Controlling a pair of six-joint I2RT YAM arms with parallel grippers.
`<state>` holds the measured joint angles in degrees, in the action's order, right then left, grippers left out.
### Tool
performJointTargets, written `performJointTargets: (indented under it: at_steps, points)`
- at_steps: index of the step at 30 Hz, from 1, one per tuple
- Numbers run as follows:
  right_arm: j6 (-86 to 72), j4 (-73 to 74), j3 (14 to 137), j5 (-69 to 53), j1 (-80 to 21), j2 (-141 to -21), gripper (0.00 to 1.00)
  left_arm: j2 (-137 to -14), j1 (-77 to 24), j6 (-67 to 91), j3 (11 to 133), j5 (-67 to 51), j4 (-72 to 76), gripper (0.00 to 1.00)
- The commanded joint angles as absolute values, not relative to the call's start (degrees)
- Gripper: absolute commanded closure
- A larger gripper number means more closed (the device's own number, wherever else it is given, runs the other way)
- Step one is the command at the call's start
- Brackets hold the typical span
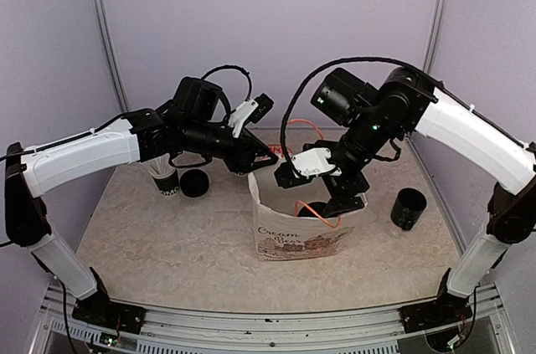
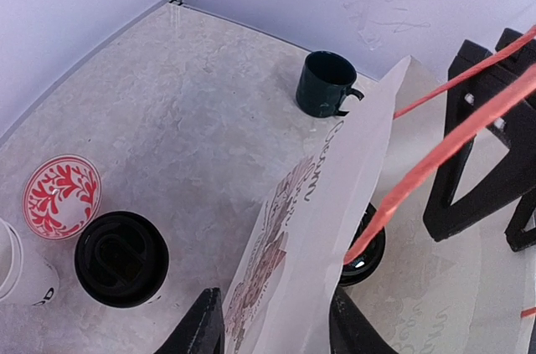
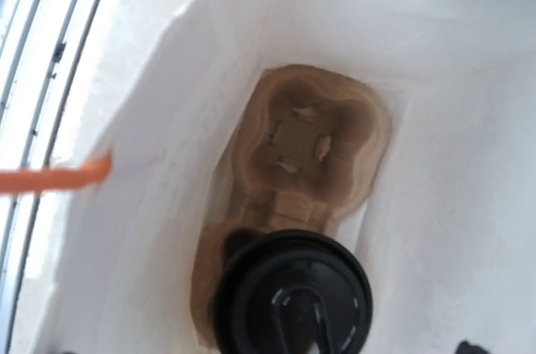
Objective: Pack the takeout coffee
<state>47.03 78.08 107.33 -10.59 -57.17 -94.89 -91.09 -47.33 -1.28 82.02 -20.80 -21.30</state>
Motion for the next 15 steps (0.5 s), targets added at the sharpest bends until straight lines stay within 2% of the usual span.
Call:
performJointTargets:
  at_steps: [1,15]
  points:
    - [47.5,77.4,109.4,-8.7,-57.0,-92.9,0.04,-92.1,-47.2,-1.6,84.4,-22.1,-20.8,0.61]
    - [49.4,72.1,117.8,-1.7,-56.8,-88.2,0.05,-92.7,-47.3,-1.9,85.3,-23.8,-20.8,0.71]
